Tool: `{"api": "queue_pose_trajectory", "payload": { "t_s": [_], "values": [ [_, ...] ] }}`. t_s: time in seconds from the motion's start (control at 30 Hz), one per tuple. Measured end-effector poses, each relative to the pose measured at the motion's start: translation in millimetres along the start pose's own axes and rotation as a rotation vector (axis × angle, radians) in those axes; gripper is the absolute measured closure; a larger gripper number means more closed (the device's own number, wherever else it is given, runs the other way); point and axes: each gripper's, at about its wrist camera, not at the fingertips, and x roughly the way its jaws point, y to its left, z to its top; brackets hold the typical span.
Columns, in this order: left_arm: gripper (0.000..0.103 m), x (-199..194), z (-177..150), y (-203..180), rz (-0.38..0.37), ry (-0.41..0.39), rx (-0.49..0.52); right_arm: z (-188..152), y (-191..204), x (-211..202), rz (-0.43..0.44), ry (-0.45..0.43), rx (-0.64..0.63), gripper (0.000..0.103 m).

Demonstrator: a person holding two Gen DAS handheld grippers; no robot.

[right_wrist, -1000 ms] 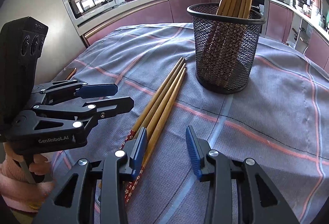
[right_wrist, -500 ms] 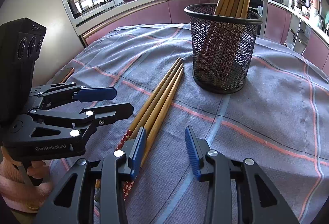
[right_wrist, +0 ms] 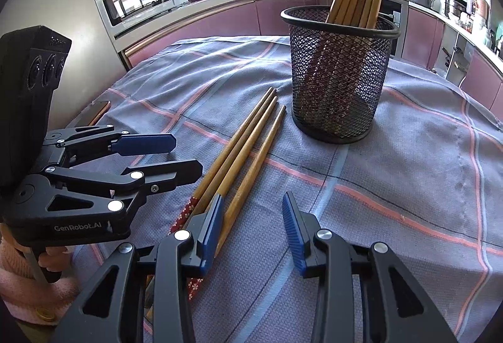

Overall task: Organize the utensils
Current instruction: 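Lower the left tool onto a wooden chopstick and close while the right tool grasps another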

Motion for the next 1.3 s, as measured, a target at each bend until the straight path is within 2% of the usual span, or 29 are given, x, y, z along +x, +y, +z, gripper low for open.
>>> {"api": "queue_pose_trajectory", "payload": {
  "t_s": [0.23,0.37,0.53,0.97,1.13,1.3],
  "values": [
    [0.052,5.9,5.8,-2.2,0.008,0.003,0.017,0.0,-0.6,0.3,-0.004,0.002,0.006,0.071],
    [0.052,13.8,10.9,-1.0,-0.012,0.017,0.012,-0.9,-1.9,-0.1,-0.001,0.0,0.01,0.07],
    [0.052,18.4,14.6,-4.7,0.011,0.02,0.033,-0.8,-3.4,-0.6,0.002,-0.002,0.013,0.071],
    [0.072,13.6,8.7,-3.2,0.015,0.048,0.07,-0.7,-6.3,-1.8,0.001,-0.003,0.014,0.072],
    [0.072,10.2,7.0,0.8,-0.02,0.061,0.06,1.6,-6.4,0.2,-0.007,-0.002,0.013,0.073],
    [0.072,16.8,14.5,1.6,-0.003,0.057,0.044,5.1,-5.1,3.0,-0.017,0.0,0.009,0.073]
  ]
}}
